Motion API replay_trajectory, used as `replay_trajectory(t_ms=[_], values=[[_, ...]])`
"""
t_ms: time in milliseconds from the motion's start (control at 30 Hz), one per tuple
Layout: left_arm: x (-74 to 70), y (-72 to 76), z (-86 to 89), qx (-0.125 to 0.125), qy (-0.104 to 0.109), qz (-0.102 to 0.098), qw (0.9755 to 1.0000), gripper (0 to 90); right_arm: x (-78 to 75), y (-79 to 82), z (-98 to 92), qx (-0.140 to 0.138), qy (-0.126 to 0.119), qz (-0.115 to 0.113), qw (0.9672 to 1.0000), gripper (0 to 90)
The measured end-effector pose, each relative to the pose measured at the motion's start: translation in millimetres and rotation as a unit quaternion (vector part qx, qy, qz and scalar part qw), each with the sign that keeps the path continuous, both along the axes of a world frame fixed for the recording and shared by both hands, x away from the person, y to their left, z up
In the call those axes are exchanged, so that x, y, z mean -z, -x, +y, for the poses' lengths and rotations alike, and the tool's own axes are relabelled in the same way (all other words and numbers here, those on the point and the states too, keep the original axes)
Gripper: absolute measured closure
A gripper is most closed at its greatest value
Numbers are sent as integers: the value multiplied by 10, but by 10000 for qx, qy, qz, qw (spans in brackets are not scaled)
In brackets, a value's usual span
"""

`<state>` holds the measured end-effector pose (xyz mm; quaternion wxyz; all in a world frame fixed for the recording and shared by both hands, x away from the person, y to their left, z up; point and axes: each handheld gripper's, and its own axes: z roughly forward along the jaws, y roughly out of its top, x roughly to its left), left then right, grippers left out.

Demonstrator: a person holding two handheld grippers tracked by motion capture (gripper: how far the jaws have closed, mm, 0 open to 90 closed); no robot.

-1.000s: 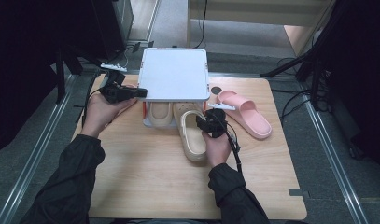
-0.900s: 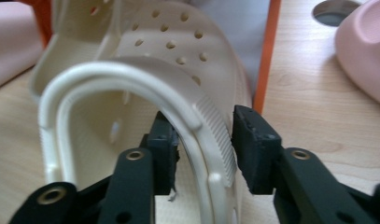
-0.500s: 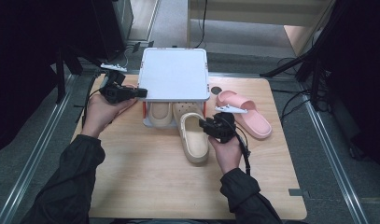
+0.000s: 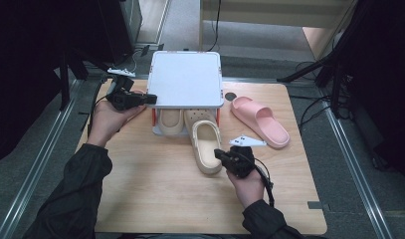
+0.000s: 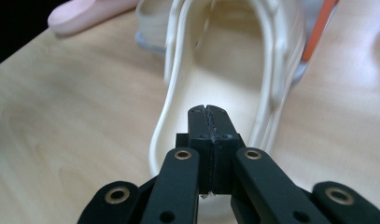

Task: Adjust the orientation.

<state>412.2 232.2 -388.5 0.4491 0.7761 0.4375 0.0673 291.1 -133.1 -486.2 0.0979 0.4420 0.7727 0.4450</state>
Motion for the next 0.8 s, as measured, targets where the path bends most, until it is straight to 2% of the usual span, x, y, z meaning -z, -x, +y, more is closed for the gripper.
replay_trajectory(t_ms=[100, 133, 267, 367, 400, 533, 667, 800], values=[[0, 0, 1, -1, 1, -1, 10000, 842, 51, 72, -20, -33, -2, 99, 9999, 900], [0, 2, 0, -2, 1, -1, 10000, 842, 105, 145, -29, -82, 48, 168, 9998, 900], [2, 3, -1, -4, 5, -16, 10000, 841, 176, 231, -25, -164, 148, 248, 9994, 900], [2, 3, -1, -2, 8, -16, 10000, 841, 201, 240, -19, -179, 196, 285, 9992, 900], [2, 3, 0, -1, 5, -18, 10000, 841, 242, 223, -4, -189, 307, 337, 9988, 900], [2, 2, 1, 5, 3, -13, 10000, 842, 249, 214, -22, -222, 229, 360, 9988, 900], [3, 4, 0, 6, 0, -26, 10000, 842, 268, 233, -21, -281, 244, 489, 9981, 900], [2, 4, -2, 6, -9, -28, 10000, 841, 383, 258, 49, -353, 453, 632, 9963, 900]])
